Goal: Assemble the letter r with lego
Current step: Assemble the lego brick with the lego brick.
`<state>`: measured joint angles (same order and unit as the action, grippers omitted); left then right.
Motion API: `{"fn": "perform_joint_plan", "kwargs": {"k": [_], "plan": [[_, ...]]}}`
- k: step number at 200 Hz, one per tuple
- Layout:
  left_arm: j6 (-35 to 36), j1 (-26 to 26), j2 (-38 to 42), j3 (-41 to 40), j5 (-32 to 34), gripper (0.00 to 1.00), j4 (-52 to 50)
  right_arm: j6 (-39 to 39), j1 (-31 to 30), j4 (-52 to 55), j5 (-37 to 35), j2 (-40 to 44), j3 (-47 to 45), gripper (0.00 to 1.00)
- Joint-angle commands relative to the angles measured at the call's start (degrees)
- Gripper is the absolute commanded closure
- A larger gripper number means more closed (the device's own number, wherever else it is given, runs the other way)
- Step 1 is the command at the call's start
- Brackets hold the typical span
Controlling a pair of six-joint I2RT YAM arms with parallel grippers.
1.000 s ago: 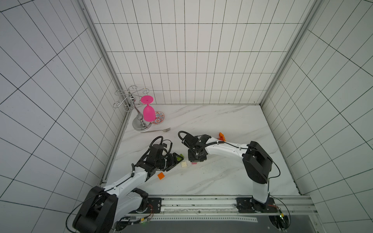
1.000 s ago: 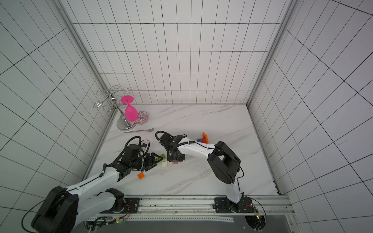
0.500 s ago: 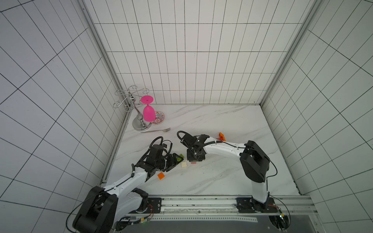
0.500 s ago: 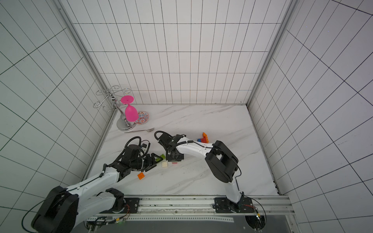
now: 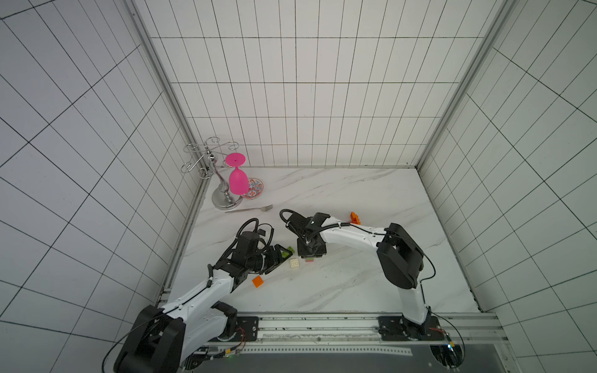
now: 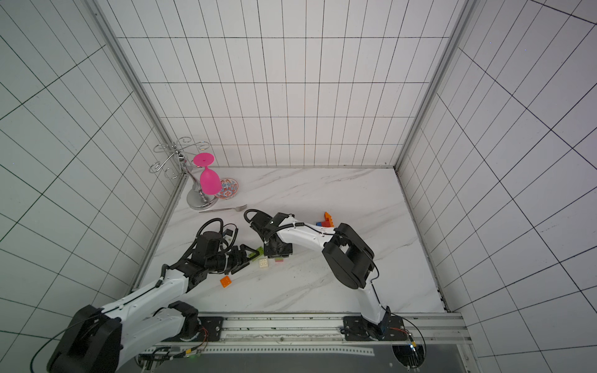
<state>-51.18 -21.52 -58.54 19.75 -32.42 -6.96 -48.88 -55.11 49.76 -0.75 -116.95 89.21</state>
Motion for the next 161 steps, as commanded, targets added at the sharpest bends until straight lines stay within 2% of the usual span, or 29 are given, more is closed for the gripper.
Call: {"fn": "perform_joint_plan", "kwargs": {"k": [1,79,108,139,161], "plan": [[0.5,0.7,1.2,-0.8,0.2,0.28,-0.7,2.4,0.4,5.4,-2.5,-5.0,-0.1,1.00],[-1.2,2.0,0.8,-0.8,-0.8,0.28,-0.7,8.5,1.4,0.8,0.0,-5.0,-7.1,1.00],[-3.2,3.4,0.9,-1.0,-2.2,0.28,0.3,12.7,1.6,1.8,-3.6,-4.4,-8.6,1.00],[-6.8,6.3,2.5,-1.9,-4.8,0.27,1.7,15.7,1.5,-1.8,-5.2,2.8,-11.7,1.00],[-8.1,9.6,2.3,-2.5,-8.2,0.27,3.2,18.0,0.7,-5.1,-3.4,8.4,-11.2,1.00]]}}
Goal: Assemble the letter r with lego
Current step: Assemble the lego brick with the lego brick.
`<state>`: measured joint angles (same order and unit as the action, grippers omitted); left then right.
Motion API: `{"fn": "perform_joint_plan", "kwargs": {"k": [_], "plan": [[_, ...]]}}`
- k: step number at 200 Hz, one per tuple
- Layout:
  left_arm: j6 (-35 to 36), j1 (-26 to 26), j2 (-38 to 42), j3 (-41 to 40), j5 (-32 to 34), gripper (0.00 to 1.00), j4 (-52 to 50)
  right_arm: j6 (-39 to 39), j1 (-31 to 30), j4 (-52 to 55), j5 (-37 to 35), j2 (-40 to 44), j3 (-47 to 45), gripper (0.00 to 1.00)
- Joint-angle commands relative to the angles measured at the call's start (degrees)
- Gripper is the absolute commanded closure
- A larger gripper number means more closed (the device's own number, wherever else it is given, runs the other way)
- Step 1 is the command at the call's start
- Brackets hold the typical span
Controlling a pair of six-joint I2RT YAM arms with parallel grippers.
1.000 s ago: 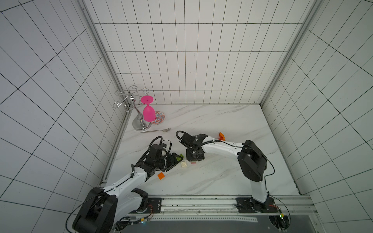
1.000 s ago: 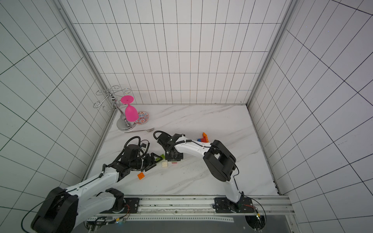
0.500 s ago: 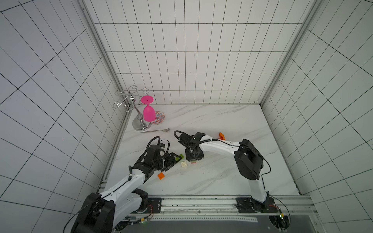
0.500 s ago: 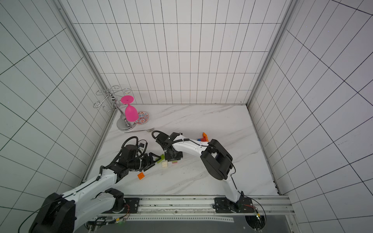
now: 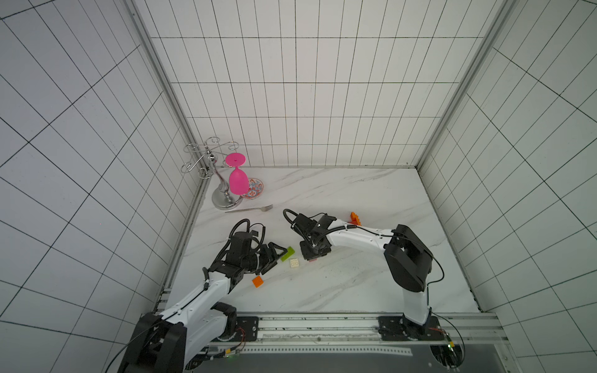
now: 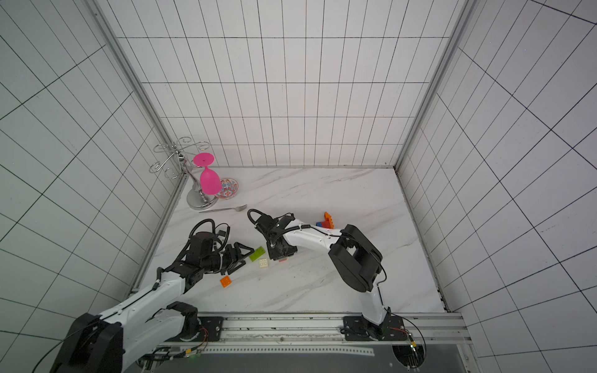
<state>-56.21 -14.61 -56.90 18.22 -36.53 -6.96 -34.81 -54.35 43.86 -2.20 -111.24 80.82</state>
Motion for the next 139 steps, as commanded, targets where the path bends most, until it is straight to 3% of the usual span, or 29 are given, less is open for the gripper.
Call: {"fn": "perform_joint_plan", "kwargs": {"k": [1,34,77,139], "plan": [[-3.2,2.8,0.6,-1.0,-4.4,0.27,3.3,4.1,-0.1,0.7,-1.8,2.9,-2.7,1.00],[-4.9,9.2,-0.8,-3.2,-10.9,0.28,7.3,7.9,-3.7,1.0,-0.6,3.6,2.5,1.00],[-2.2,16.4,-2.6,-3.8,-14.9,0.29,5.9,0.5,-6.5,6.9,-1.7,-1.6,11.1,1.00],[-0.8,17.5,-4.4,-3.8,-16.2,0.30,6.5,-9.1,-8.7,11.5,-3.1,-6.9,19.3,1.00]]}}
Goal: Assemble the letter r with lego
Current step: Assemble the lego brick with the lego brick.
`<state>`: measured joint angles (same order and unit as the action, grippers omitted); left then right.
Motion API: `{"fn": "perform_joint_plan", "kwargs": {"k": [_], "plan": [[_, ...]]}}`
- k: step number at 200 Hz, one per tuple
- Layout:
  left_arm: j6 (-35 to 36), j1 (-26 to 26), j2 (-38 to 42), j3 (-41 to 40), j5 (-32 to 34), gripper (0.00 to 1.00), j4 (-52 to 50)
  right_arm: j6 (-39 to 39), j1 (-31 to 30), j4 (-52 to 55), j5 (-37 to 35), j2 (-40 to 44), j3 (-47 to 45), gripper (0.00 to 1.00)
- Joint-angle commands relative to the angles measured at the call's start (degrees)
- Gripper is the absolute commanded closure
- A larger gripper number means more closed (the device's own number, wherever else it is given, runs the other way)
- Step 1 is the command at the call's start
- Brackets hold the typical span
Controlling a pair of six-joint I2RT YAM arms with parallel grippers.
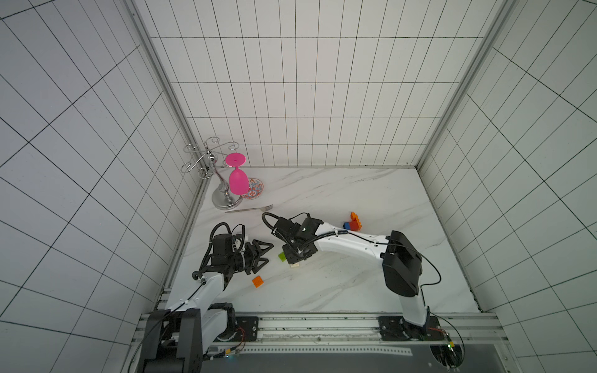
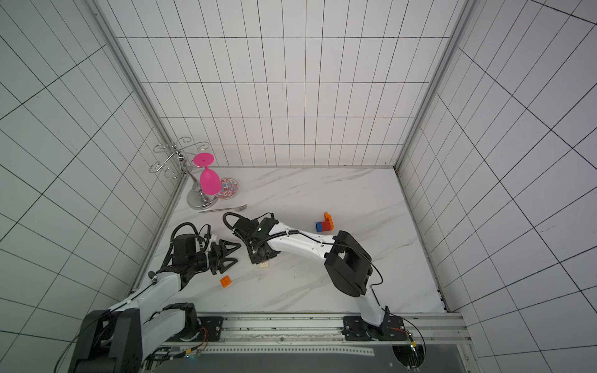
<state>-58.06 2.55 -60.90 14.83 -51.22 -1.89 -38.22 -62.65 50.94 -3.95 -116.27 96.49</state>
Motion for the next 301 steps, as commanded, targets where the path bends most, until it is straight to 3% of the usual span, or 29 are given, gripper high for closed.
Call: {"fn": "perform_joint_plan", "kwargs": {"k": [1,301], "plan": [[1.1,0.3,-0.4,-0.5,-1.5,0.30,1.4,-5.8,-0.4,4.5,-1.3,-1.9,3.6,1.00],[3.8,0.3,1.0,-0.3,-2.4,0.30,-1.4,-10.7,-0.1,7.8,4.3,-9.4,5.9,1.00]]}}
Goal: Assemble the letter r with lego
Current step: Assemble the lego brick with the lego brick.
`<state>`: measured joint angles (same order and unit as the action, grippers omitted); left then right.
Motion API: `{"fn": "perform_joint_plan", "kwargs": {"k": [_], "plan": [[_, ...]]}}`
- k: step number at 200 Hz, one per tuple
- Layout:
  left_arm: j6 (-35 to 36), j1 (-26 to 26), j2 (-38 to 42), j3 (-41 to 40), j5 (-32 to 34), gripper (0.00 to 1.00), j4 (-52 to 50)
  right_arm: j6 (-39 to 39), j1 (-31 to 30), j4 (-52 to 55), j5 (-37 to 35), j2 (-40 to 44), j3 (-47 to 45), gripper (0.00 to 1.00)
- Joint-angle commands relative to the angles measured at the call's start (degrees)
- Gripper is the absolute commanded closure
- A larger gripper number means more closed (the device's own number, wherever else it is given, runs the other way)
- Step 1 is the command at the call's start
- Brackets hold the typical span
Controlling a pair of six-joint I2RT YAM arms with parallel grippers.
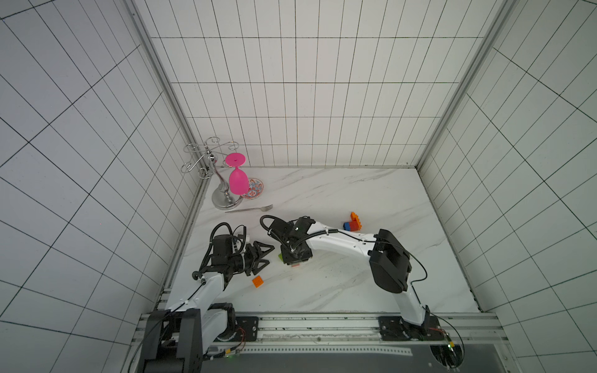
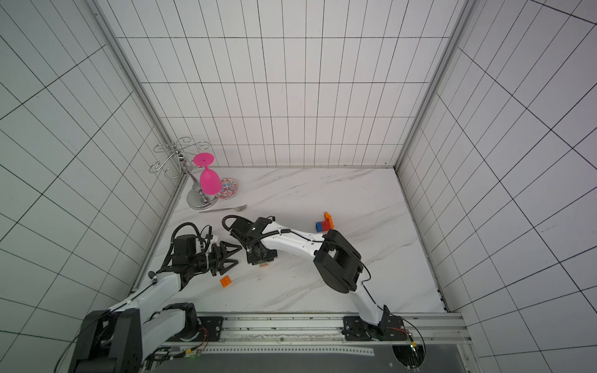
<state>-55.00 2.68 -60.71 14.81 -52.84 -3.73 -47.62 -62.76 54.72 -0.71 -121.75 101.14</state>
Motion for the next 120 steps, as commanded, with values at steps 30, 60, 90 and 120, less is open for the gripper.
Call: {"fn": "perform_joint_plan", "kwargs": {"k": [30,60,90,120], "plan": [[1.3,0.2,0.2,0.0,-1.0,0.30,-0.1,-0.5,0.6,6.4,4.6,-6.7,1.1,1.00],[2.6,0.2,0.8,0.4,-1.3,0.29,-0.8,2.4,1.0,9.3,7.3,-9.5,1.1,1.00],[2.5,-0.2,1.7,0.3,-0.7,0.29,-1.3,3.9,1.0,9.8,7.4,-9.9,1.4,1.00],[3.3,-5.2,3.4,2.2,4.3,0.27,-5.1,8.0,1.2,9.6,6.5,-9.1,1.6,1.00]]}}
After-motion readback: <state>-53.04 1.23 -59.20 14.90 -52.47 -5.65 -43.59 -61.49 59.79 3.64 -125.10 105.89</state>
